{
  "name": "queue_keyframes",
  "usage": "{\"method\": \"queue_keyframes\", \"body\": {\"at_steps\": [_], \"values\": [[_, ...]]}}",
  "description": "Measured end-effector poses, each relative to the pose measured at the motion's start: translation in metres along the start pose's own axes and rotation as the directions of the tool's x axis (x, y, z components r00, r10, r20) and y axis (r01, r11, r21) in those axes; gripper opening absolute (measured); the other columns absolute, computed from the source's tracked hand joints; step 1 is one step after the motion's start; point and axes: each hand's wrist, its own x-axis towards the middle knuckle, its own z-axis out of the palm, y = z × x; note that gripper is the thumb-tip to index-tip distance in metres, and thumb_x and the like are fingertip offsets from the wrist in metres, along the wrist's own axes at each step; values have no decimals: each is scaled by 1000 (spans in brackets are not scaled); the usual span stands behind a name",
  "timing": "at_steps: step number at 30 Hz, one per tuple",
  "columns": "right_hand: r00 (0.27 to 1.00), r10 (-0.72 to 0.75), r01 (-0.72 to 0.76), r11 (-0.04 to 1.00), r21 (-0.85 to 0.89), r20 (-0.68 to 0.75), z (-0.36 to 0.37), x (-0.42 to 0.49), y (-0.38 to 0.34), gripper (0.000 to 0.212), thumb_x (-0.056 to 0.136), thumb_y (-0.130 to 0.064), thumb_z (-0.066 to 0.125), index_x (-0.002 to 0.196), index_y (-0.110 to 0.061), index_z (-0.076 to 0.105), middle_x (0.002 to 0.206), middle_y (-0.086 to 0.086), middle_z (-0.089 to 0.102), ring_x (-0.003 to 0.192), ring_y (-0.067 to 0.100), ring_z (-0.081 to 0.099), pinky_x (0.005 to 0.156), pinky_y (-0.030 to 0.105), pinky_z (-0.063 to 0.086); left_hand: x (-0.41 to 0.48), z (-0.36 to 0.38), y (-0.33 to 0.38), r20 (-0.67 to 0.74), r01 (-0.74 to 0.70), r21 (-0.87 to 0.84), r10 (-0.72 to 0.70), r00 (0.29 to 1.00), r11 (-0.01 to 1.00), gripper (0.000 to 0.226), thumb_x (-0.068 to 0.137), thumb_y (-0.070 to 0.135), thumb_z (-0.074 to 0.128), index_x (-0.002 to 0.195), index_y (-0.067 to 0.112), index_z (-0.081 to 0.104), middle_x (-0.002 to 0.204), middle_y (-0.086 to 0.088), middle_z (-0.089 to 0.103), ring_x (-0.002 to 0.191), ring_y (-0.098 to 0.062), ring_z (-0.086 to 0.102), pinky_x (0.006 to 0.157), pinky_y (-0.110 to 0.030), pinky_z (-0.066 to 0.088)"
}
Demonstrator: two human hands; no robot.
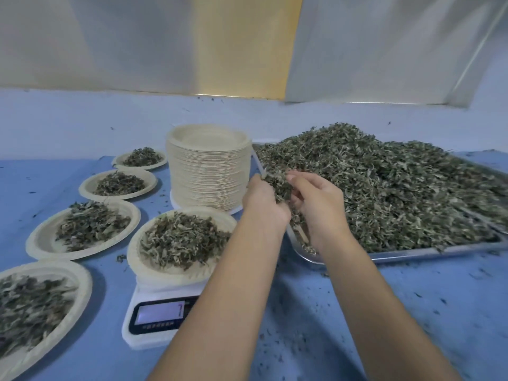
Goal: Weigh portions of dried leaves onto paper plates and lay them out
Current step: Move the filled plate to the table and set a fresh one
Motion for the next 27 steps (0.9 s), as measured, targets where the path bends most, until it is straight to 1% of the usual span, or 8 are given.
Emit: {"method": "queue_keyframes", "body": {"at_steps": [2, 5, 9, 12, 15, 18, 23, 27], "values": [[998, 48, -48, 999, -7, -35, -10, 6, 3, 17, 88, -3, 61, 78, -12, 70, 58, -5, 54, 51, 3, 44, 53, 18, 41, 4, 3, -13, -5, 10, -1, -10, 1000, 1000, 45, 102, 33, 32, 139, 10, 43, 140, -15, 47, 99, -28, 57, 71, -33, 48], [985, 118, -122, 992, -21, -128, -21, 15, 8, 15, 87, -6, 60, 76, -14, 67, 62, -1, 54, 57, 8, 46, 56, 22, 42, 9, 4, -32, -34, 27, 67, -24, 999, 997, 42, 100, 33, 43, 133, 8, 49, 127, -14, 56, 103, -28, 59, 85, -38, 51], [955, 207, -213, 977, -4, -214, -34, 22, 11, 15, 87, -9, 57, 77, -16, 65, 74, 3, 63, 68, 17, 57, 57, 25, 46, 12, 6, -50, -44, -7, 228, 17, 999, 974, 25, 97, 25, 51, 112, 6, 56, 94, -13, 63, 76, -25, 60, 75, -36, 51], [932, 238, -250, 968, -9, -273, -42, 25, 12, 16, 86, -11, 55, 88, -14, 71, 86, 11, 68, 76, 25, 62, 67, 31, 52, 13, 6, -57, -16, 24, 392, -20, 1000, 920, 23, 92, 22, 59, 109, 7, 60, 102, -16, 65, 87, -29, 63, 75, -39, 52], [929, 230, -249, 968, -29, -291, -46, 26, 13, 18, 86, -12, 54, 85, -11, 71, 91, 16, 70, 83, 29, 65, 73, 38, 56, 9, 4, -57, 38, 15, 515, -40, 998, 857, 23, 85, 31, 66, 98, 12, 66, 93, -10, 68, 80, -25, 64, 70, -32, 50], [938, 185, -206, 978, -41, -294, -46, 27, 14, 20, 87, -9, 52, 81, -14, 71, 95, 11, 71, 93, 24, 66, 74, 35, 53, 7, 3, -54, 84, -44, 615, -10, 996, 787, 27, 87, 44, 59, 95, 20, 69, 118, -1, 61, 104, -18, 55, 86, -29, 36], [945, 75, -124, 982, -139, -317, -46, 29, 19, 34, 88, -1, 44, 95, -19, 71, 86, -1, 67, 80, 11, 59, 68, 24, 44, 2, 4, -52, 170, -149, 591, 58, 984, 793, 34, 98, 32, 43, 124, 15, 59, 136, 1, 53, 126, -16, 47, 105, -30, 23], [947, -13, -47, 983, -179, -322, -45, 27, 20, 36, 90, 5, 47, 87, -24, 67, 99, -1, 67, 82, 9, 58, 75, 23, 48, 0, 1, -50, 173, -172, 585, 86, 981, 793, 29, 99, 25, 38, 114, 18, 62, 133, -1, 57, 130, -15, 42, 112, -32, 20]]}}
